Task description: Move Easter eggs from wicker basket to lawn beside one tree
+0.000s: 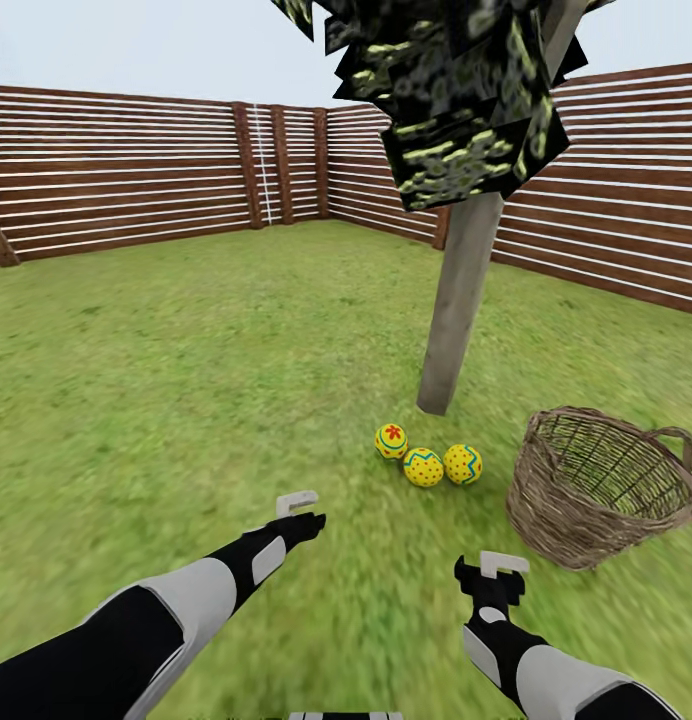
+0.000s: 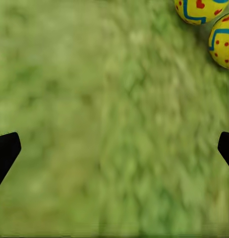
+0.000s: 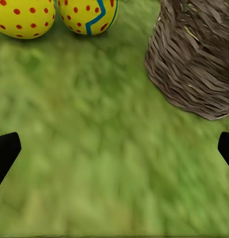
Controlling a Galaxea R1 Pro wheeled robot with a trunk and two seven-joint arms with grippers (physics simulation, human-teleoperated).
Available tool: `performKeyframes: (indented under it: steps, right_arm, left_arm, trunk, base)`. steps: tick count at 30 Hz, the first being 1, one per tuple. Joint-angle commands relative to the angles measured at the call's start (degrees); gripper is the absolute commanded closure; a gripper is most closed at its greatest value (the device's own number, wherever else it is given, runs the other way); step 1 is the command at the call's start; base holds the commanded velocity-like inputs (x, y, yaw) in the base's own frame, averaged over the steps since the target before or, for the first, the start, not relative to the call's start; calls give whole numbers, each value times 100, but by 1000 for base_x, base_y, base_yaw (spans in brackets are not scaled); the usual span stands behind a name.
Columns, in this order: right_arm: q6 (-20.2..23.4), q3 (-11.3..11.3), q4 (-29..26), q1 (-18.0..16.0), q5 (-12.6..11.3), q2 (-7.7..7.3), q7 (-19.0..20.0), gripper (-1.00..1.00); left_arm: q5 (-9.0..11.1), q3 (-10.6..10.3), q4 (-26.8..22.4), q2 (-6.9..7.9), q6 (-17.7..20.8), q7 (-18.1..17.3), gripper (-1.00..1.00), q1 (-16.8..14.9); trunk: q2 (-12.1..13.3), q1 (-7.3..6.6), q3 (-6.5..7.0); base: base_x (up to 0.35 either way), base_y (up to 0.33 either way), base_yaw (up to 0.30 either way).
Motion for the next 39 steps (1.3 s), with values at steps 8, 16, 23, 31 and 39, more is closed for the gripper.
performKeyframes:
  steps: [8,16,23,31,39]
  right_arm:
    - [-20,47,4,-3,-54,1,-16,-100]
    - [-20,47,4,-3,-54,2,-16,-100]
    - [-20,47,6,3,-55,2,-16,-100]
    - [-20,47,4,6,-54,2,-16,-100]
    - [-20,47,7,6,-54,2,-16,-100]
  left_arm:
    - [59,-49,4,0,2,-8,-100,-3]
    - [59,-50,4,0,2,-9,-100,-3]
    - [59,-50,4,0,2,-5,-100,-3]
    - [59,-50,4,0,2,-4,-100,-3]
    - [58,-50,4,0,2,-4,-100,-3]
  trunk:
    - [9,-24,173]
    - [20,-44,351]
    - [29,-62,506]
    - [40,-83,683]
    - [51,-104,860]
  base:
    - [-287,0,0]
    - [-329,0,0]
    - [-332,0,0]
    - [-163,0,0]
    - [-11,0,0]
